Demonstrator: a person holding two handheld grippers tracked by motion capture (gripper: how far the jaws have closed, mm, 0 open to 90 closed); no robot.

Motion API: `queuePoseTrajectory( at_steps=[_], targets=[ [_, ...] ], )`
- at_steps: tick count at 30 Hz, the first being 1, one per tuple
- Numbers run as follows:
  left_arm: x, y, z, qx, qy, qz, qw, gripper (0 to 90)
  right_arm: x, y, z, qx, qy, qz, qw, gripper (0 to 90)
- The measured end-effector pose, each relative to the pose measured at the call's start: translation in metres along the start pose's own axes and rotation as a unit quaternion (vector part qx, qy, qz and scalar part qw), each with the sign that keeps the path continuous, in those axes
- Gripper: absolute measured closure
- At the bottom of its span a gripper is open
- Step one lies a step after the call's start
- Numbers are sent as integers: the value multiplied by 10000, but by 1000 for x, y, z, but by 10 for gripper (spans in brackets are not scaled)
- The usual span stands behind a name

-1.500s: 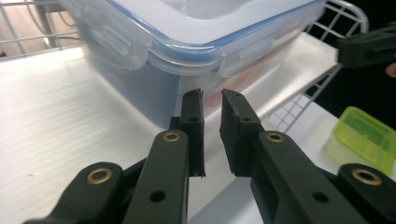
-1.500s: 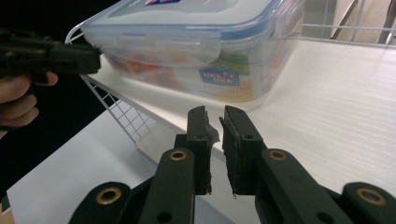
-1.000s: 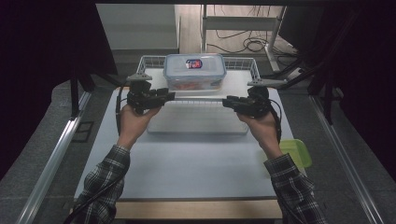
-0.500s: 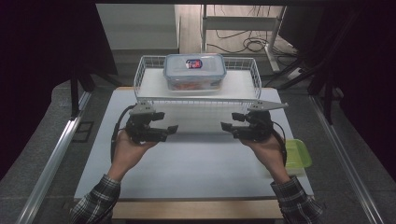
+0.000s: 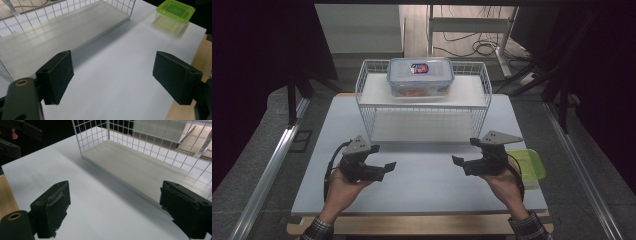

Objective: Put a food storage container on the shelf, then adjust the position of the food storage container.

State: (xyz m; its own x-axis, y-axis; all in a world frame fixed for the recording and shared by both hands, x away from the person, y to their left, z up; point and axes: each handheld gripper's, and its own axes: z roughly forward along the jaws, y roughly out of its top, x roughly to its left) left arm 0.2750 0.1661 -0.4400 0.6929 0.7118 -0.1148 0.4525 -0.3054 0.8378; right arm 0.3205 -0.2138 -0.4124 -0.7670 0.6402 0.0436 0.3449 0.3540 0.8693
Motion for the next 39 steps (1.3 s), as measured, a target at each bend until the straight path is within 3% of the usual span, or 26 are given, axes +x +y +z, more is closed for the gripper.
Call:
queuePoseTrajectory(
  at_steps=[4,12,15,19,20,22,26,31,38,39],
  targets=[
    [-1,-13,-4,36,43,9,10000,163,7,-15,-3,42,2,-61,10000,60],
    [-2,-41,-7,-6,-171,-195,9997,95,12,-43,-11,90,-26,42,9999,51],
    [-3,-48,-7,38,-152,-163,9997,78,13,-49,-13,52,-77,68,9999,51],
    [-6,-67,-7,131,96,-17,9999,60,15,-65,-14,31,-198,153,9997,51],
    [-6,-67,-7,131,96,-17,9999,55,15,-68,-13,79,-225,141,9996,51],
    [-6,-78,-6,242,294,80,9992,48,15,-75,-11,208,-290,128,9993,51],
    [-6,-85,-5,300,334,62,9990,40,12,-80,-9,360,-333,223,9985,46],
    [-4,-88,-5,212,345,67,9992,41,-4,-81,-14,429,-646,572,9953,15],
    [-3,-90,-2,259,258,54,9993,49,-26,-79,-28,536,-1057,910,9888,7],
    [-2,-91,-1,263,241,44,9994,49,-35,-79,-34,558,-1167,991,9866,21]
  ],
)
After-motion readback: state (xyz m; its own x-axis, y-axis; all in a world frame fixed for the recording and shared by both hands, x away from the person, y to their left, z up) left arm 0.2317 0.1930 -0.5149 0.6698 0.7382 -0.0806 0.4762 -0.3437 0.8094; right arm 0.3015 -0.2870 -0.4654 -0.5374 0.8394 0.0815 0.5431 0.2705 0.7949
